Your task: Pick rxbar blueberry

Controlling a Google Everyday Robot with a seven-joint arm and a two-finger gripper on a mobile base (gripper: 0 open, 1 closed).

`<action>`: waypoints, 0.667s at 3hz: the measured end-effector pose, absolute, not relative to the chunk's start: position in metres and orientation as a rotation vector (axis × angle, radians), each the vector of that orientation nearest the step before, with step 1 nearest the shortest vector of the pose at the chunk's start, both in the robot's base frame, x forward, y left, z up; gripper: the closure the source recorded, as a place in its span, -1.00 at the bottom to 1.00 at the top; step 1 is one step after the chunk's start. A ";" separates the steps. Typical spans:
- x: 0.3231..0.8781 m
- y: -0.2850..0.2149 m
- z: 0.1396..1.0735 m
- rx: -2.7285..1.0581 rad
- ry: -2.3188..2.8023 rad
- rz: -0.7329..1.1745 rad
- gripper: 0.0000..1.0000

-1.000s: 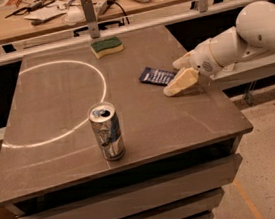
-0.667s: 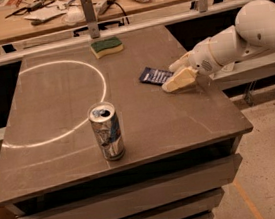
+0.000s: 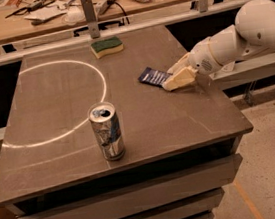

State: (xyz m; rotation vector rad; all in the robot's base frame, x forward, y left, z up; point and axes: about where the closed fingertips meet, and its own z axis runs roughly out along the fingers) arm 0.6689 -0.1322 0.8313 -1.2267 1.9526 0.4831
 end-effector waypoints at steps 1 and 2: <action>0.668 -0.130 0.834 -1.236 1.940 0.489 1.00; 0.653 -0.092 0.884 -1.423 1.683 0.574 1.00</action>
Offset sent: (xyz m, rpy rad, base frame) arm -0.0357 0.0647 0.1042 0.1522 -0.2345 0.4399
